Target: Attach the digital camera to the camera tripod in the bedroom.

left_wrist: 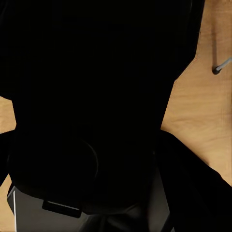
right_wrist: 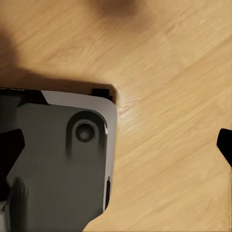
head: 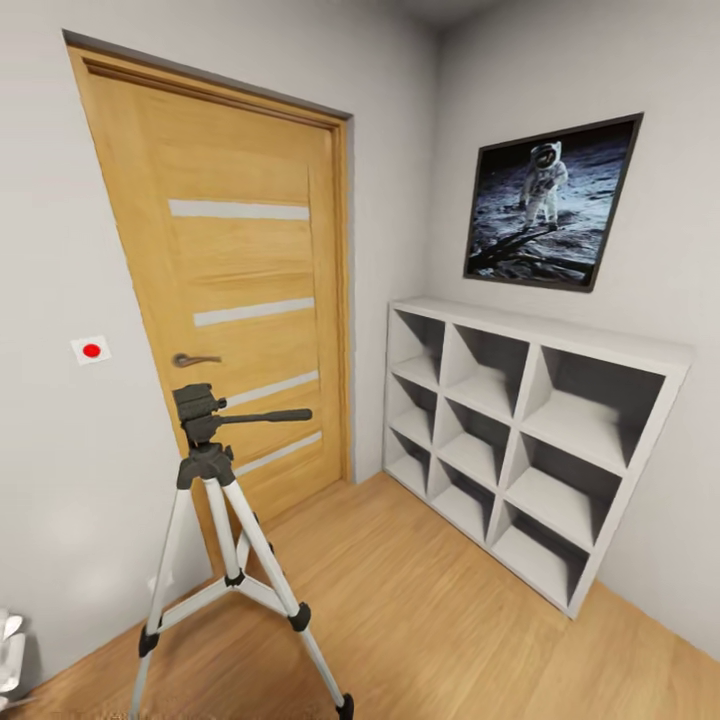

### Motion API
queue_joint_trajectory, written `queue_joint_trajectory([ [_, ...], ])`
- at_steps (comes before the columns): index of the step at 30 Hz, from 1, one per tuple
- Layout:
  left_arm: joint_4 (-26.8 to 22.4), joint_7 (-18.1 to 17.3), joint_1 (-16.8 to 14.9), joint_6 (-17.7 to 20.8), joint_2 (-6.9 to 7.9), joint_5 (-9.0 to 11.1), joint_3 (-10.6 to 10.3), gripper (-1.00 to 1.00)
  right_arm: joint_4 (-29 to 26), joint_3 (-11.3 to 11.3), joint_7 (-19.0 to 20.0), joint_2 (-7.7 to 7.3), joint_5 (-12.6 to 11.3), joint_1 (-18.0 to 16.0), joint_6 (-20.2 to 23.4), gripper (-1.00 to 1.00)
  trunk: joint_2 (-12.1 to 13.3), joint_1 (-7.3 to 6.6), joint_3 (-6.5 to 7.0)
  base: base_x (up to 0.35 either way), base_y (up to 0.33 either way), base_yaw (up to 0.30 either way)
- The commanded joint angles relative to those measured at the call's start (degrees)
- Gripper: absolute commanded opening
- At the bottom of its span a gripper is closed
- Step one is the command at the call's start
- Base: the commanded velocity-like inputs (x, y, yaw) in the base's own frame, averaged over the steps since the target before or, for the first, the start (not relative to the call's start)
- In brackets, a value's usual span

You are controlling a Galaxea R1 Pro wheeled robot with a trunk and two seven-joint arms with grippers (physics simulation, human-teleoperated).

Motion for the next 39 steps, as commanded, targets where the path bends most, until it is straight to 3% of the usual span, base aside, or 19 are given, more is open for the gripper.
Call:
queue_joint_trajectory([
  [1,0.0,-0.3,0.0,-0.1,0.00,0.6,-0.5,-1.00,0.2,-0.5,0.0,-0.04,0.5,-0.1,-0.2,1.00,0.0,0.02,-0.02,0.000,0.000,0.283],
  [39,-0.2,-0.3,0.0,-0.3,-0.25,0.3,-0.6,-1.00,-0.1,-0.5,-2.1,0.13,1.0,0.3,-1.7,1.00,0.0,0.02,-0.02,0.000,0.000,0.284],
])
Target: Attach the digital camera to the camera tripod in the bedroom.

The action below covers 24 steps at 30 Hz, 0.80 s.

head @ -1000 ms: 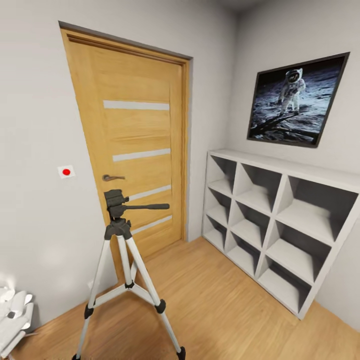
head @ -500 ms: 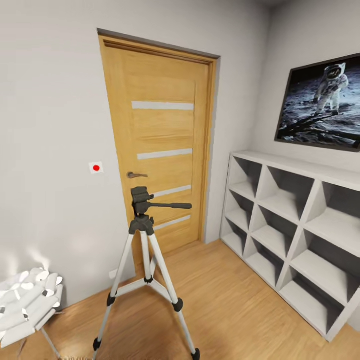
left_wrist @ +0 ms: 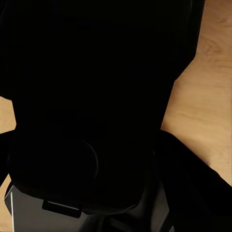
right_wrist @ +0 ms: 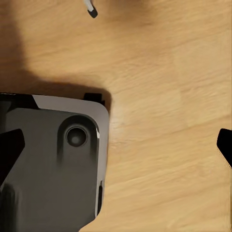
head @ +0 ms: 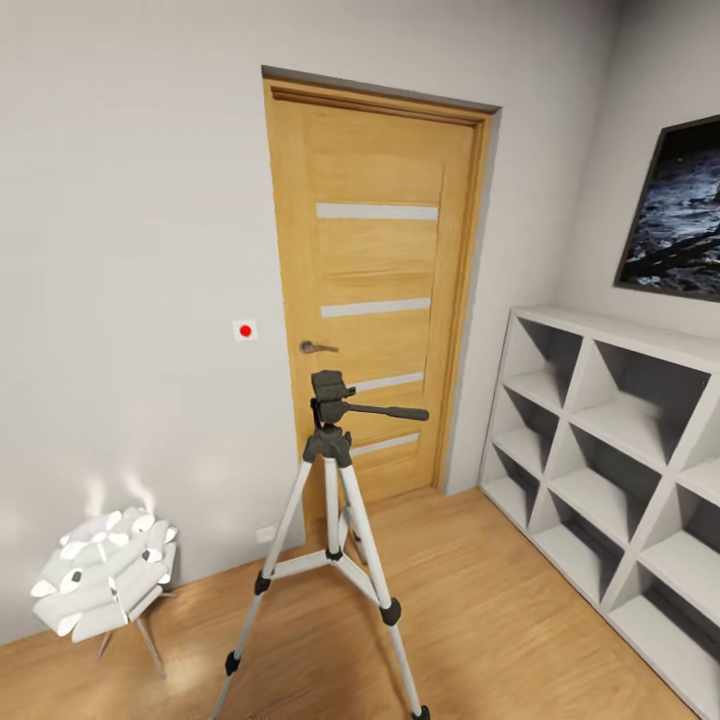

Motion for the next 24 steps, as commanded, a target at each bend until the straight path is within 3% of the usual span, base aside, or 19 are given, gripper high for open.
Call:
queue_joint_trajectory([
  [1,0.0,-0.3,0.0,-0.1,0.00,0.5,-0.5,-1.00,0.2,-0.5,0.1,-0.03,0.5,0.0,-0.3,1.00,0.0,0.02,-0.02,0.000,0.000,0.284],
  [14,0.1,-0.3,0.0,0.0,-0.23,0.3,-0.6,-1.00,0.2,-0.5,0.1,0.16,0.4,0.0,-0.3,1.00,0.0,0.02,-0.02,0.010,-0.006,0.284],
  [24,0.0,-0.3,0.0,0.1,-0.52,0.2,-0.7,-1.00,0.2,-0.5,0.2,0.20,0.3,0.0,-0.2,1.00,0.0,0.02,-0.02,0.186,-0.163,0.263],
])
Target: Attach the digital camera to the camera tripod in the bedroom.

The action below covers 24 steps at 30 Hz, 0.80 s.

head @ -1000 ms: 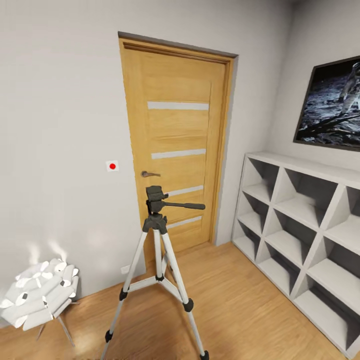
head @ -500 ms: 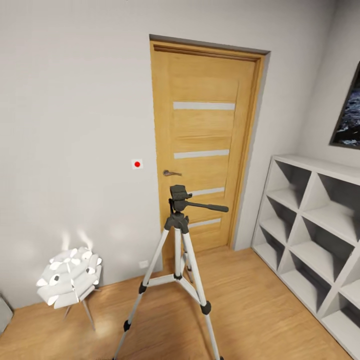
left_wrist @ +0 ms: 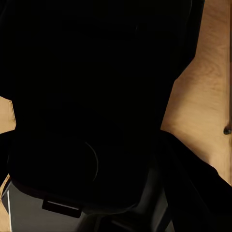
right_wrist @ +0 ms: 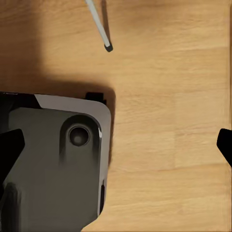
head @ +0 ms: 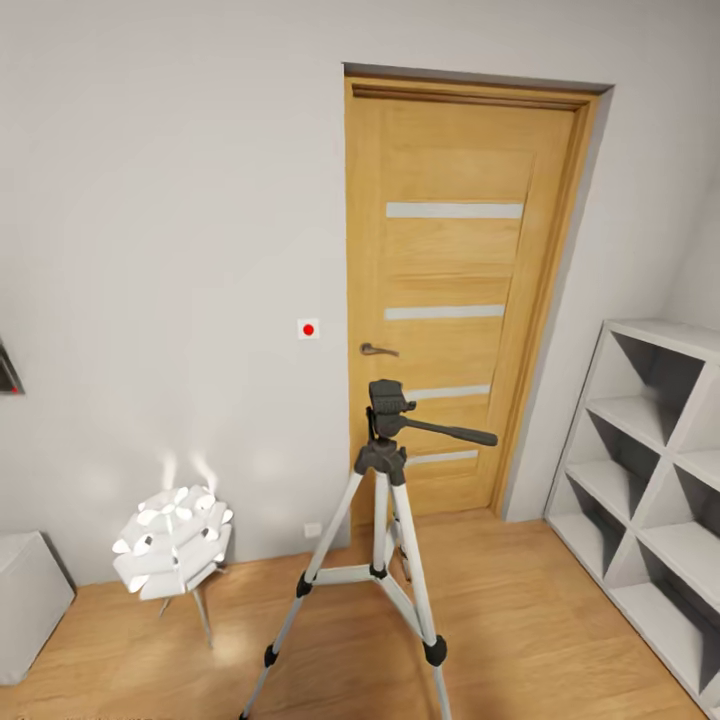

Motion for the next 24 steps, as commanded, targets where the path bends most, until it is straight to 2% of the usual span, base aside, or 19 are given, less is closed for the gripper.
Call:
queue_joint_trajectory([
  [1,0.0,-0.2,0.0,-0.1,-0.01,0.6,-0.5,-1.00,0.2,-0.5,0.1,-0.05,0.5,0.0,-0.3,1.00,0.0,0.04,-0.02,0.218,-0.193,0.112],
  [10,0.0,-0.3,0.0,-0.2,-0.03,0.6,-0.5,-1.00,0.2,-0.5,0.1,-0.18,0.5,0.0,-0.3,1.00,0.0,0.04,-0.02,0.183,-0.162,0.035],
  [24,-0.1,-0.4,0.0,-0.2,-0.11,0.5,-0.5,-1.00,0.2,-0.5,0.1,-0.43,0.4,0.0,-0.2,1.00,0.0,0.04,-0.02,0.010,-0.025,0.002],
])
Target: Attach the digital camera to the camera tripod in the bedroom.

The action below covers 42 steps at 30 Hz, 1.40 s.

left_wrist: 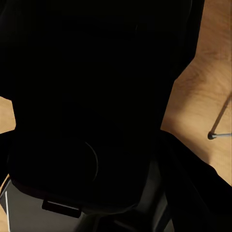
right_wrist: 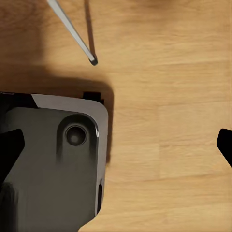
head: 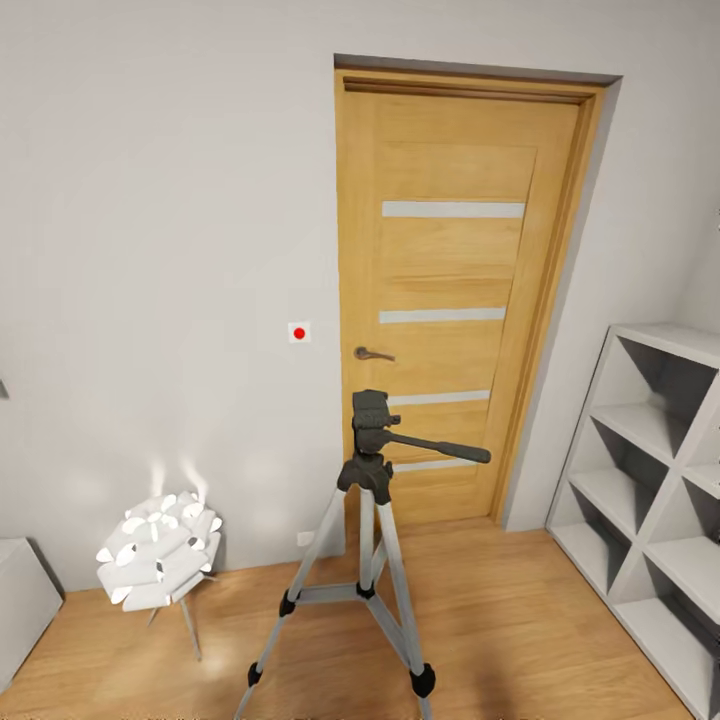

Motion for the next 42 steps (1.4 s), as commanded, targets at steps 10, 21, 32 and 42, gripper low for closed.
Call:
queue_joint_trajectory([
  [10,0.1,-0.3,0.0,-0.1,-0.03,0.5,-0.5,-1.00,0.2,-0.5,0.1,-0.03,0.5,-0.1,-0.4,1.00,0.0,0.01,-0.02,-0.128,-0.177,0.000],
  [21,0.1,-0.3,0.0,-0.1,-0.02,0.6,-0.4,-1.00,0.2,-0.5,0.1,-0.03,0.5,-0.1,-0.3,1.00,0.0,0.01,-0.02,-0.037,-0.033,0.000],
  [32,0.1,-0.3,0.0,-0.1,-0.02,0.6,-0.4,-1.00,0.2,-0.5,0.1,-0.07,0.5,-0.1,-0.1,1.00,0.0,0.01,-0.02,-0.222,-0.001,0.000],
  [42,0.2,-0.3,0.0,-0.1,0.06,0.7,-0.4,-1.00,0.2,-0.5,0.1,-0.12,0.5,-0.1,-0.1,1.00,0.0,0.01,-0.02,-0.047,0.000,0.000],
])
